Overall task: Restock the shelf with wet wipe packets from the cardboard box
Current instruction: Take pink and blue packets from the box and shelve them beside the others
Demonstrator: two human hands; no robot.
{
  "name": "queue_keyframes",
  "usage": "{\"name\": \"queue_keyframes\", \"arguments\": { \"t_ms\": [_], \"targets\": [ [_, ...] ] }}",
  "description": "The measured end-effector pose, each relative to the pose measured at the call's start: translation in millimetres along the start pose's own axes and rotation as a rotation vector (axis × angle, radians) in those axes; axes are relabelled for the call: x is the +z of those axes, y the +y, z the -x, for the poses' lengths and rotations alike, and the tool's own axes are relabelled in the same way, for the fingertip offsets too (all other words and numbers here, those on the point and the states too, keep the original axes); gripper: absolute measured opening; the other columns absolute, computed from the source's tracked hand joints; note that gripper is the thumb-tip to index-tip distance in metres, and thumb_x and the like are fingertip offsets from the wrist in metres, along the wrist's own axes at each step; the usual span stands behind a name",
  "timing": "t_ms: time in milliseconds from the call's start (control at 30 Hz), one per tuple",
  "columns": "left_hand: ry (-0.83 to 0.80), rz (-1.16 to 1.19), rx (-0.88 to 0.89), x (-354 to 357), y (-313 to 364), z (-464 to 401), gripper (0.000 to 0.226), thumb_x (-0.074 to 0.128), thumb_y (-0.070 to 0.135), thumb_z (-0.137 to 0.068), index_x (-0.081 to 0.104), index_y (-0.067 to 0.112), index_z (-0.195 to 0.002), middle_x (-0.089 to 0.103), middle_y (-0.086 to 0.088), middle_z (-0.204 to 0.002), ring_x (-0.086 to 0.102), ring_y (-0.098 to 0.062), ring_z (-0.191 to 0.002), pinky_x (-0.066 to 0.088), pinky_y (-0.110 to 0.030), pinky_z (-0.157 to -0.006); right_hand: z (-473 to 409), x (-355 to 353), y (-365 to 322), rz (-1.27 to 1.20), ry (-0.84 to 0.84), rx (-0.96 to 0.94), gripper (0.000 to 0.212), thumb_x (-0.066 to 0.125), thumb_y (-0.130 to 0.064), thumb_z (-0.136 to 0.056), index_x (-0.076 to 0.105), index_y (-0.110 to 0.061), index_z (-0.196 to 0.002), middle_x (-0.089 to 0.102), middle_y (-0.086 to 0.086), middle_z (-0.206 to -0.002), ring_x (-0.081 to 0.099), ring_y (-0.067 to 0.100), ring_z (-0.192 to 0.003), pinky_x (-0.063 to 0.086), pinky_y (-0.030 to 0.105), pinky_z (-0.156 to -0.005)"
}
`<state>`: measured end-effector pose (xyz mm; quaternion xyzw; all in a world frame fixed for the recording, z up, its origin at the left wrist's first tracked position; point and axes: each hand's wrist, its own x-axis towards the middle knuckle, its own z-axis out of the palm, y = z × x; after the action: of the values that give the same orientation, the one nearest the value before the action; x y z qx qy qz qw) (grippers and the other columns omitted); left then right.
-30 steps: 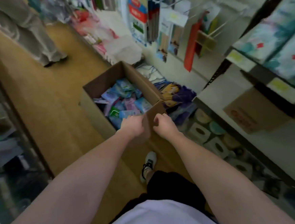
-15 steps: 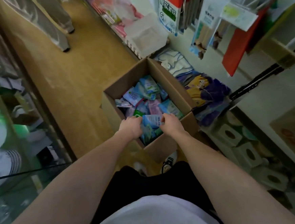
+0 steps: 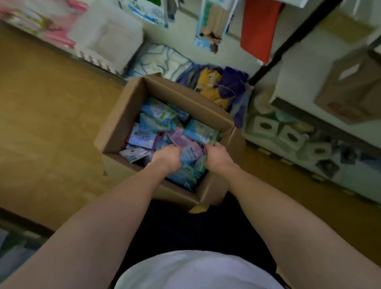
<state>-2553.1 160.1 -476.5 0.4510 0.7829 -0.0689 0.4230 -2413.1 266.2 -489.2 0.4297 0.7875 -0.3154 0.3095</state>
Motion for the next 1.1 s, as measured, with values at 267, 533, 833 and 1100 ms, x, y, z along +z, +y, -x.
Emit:
{"name": "queue_keyframes", "arguments": {
  "t_ms": [267,533,833,1100],
  "targets": [
    [-0.083,-0.086,0.039,2.3,-19.0,-52.0,0.031,0.055,0.020,-0.090,0.055,0.015,-0.121,0.057,-0.011,-0.123,0.056,-0.032,-0.114,0.048,-0.043,-0.085,-40.2,13.3,-14.0,-0.034,0.015,0.049,0.040,0.059,-0.017,-0.093,0.048,-0.009,-0.131,0.044,0.016,-0.133,0.045,0.035,-0.123,0.048,0.043,-0.096],
    [-0.154,-0.111,0.005,38.4,-23.7,-125.9,0.043,0.055,0.023,-0.094,0.046,0.010,-0.134,0.047,-0.014,-0.134,0.045,-0.032,-0.125,0.044,-0.043,-0.093,-126.0,26.3,3.9,0.058,0.084,0.021,0.054,0.056,-0.032,-0.098,0.040,-0.010,-0.144,0.041,0.016,-0.142,0.041,0.035,-0.130,0.040,0.042,-0.102],
    [-0.169,0.008,-0.153,97.0,-7.2,-185.3,0.065,0.069,0.025,-0.087,0.033,0.007,-0.138,0.037,-0.020,-0.139,0.045,-0.037,-0.125,0.047,-0.051,-0.095,-174.9,64.1,17.6,0.321,0.189,0.036,0.063,0.050,-0.030,-0.099,0.025,-0.006,-0.152,0.032,0.023,-0.149,0.034,0.042,-0.133,0.034,0.050,-0.106],
    [-0.225,-0.010,-0.188,94.0,-4.2,-173.7,0.046,0.062,0.024,-0.090,0.051,0.004,-0.130,0.039,-0.017,-0.137,0.052,-0.034,-0.115,0.048,-0.044,-0.094,-170.0,41.0,16.3,0.164,-0.081,0.079,0.061,0.065,-0.024,-0.091,0.038,-0.004,-0.141,0.040,0.020,-0.143,0.042,0.037,-0.130,0.044,0.044,-0.101]
  ]
}}
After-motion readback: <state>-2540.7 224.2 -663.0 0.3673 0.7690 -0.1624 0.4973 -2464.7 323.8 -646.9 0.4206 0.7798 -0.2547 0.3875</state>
